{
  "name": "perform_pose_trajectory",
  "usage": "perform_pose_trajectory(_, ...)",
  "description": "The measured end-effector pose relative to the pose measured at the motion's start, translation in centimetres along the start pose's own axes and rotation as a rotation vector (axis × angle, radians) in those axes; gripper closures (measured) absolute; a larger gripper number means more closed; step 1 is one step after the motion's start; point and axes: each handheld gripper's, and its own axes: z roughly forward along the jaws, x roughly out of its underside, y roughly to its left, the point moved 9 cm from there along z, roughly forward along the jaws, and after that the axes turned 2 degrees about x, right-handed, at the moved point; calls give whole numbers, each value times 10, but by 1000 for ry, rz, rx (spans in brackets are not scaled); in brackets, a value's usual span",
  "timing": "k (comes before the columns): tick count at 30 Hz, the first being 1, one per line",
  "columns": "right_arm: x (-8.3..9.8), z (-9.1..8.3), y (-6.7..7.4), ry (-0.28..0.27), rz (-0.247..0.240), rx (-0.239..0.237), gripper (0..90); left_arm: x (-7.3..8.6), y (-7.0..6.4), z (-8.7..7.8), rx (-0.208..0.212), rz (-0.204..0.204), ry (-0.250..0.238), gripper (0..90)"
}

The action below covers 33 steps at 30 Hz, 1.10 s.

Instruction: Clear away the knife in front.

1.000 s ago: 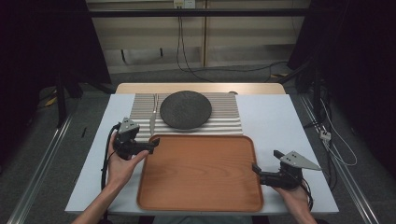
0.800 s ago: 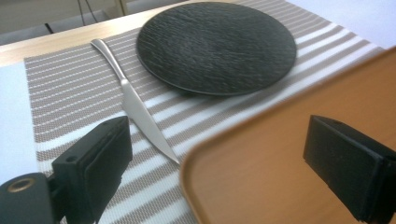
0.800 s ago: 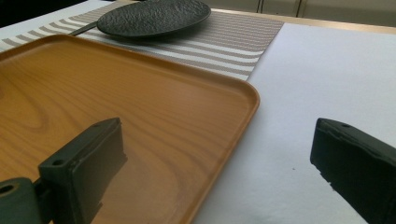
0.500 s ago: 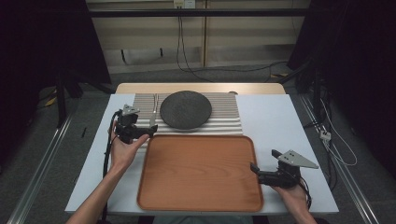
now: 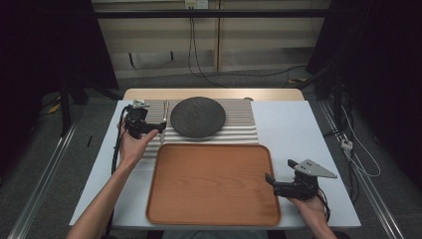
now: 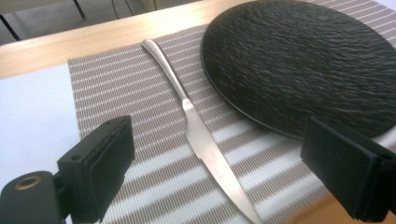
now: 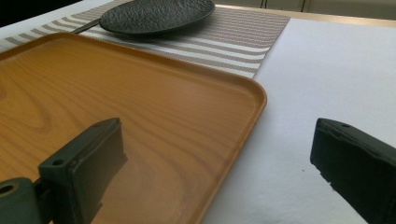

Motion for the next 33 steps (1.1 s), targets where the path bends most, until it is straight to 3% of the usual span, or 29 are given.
perform_pose_trajectory(3, 0, -1, 0, -4, -2, -2, 27, -5, 4, 8, -18, 10, 11, 134)
perform_pose_trajectory(11, -1, 1, 1, -4, -4, -17, 28, -12, 19, 35, -58, -8, 29, 212)
perform_pose_trajectory(17, -1, 0, 2, -9, -2, -26, 28, -12, 28, 57, -54, -46, 83, 252)
perform_pose_trajectory(19, -1, 0, 2, -10, 0, -26, 28, -11, 27, 64, -48, -56, 103, 301)
perform_pose_trajectory(22, -1, 0, 2, -10, 0, -26, 27, -10, 30, 71, -79, -51, 127, 343)
perform_pose_trajectory(24, -1, 1, 2, -9, 0, -28, 28, -10, 30, 76, -76, -79, 133, 380)
perform_pose_trajectory(26, -1, 1, 2, -8, -1, -30, 28, -9, 32, 79, -80, -79, 138, 501)
perform_pose_trajectory(30, -1, 0, 2, -8, -2, -32, 28, -5, 33, 86, -72, -66, 167, 543)
perform_pose_trajectory(33, -1, 0, 2, -10, 0, -33, 28, -5, 34, 88, -65, -96, 155, 573)
